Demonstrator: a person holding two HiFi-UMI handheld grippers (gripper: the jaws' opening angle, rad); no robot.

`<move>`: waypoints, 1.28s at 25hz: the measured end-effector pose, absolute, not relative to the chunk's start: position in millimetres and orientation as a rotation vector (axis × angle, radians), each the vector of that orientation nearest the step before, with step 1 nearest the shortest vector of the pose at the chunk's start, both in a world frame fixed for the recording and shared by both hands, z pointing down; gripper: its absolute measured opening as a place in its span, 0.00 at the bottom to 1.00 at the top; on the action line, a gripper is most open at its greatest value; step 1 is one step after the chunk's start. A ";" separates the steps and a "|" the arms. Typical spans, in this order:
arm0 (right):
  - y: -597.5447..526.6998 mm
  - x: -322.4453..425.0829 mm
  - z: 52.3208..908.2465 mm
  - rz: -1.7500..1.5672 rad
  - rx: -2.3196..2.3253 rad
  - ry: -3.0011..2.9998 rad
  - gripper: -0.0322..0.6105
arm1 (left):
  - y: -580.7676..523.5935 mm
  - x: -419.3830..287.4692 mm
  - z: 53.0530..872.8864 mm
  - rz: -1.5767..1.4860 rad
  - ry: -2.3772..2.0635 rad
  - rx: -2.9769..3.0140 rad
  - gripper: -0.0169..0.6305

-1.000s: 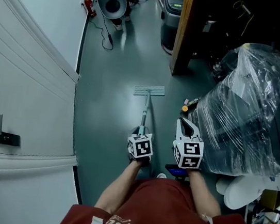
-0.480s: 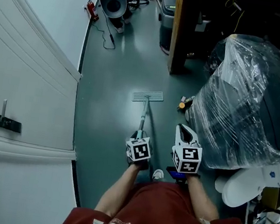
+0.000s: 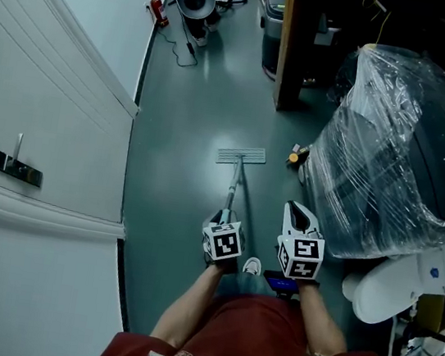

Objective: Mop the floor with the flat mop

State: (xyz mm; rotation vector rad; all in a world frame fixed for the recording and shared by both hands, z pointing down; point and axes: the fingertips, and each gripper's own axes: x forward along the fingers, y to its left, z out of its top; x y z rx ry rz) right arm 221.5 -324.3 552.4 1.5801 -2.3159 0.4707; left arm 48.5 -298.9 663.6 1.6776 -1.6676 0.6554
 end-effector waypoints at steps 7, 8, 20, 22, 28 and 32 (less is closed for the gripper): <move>-269.5 208.9 554.7 0.469 1.563 -2.309 0.08 | -248.1 38.4 658.8 0.631 -1.662 1.682 0.22; -260.5 204.2 555.0 0.465 1.562 -2.307 0.08 | -239.5 34.9 657.6 0.626 -1.661 1.686 0.22; -141.5 157.2 543.1 0.406 1.547 -2.295 0.08 | -124.1 2.6 652.1 0.601 -1.631 1.718 0.22; -126.7 153.1 540.0 0.393 1.547 -2.298 0.08 | -110.0 1.0 653.1 0.597 -1.631 1.722 0.22; -78.5 145.6 538.0 0.378 1.549 -2.284 0.08 | -65.3 -2.6 658.8 0.603 -1.618 1.731 0.22; -46.4 150.5 540.8 0.390 1.552 -2.258 0.08 | -31.3 0.0 664.8 0.619 -1.595 1.719 0.22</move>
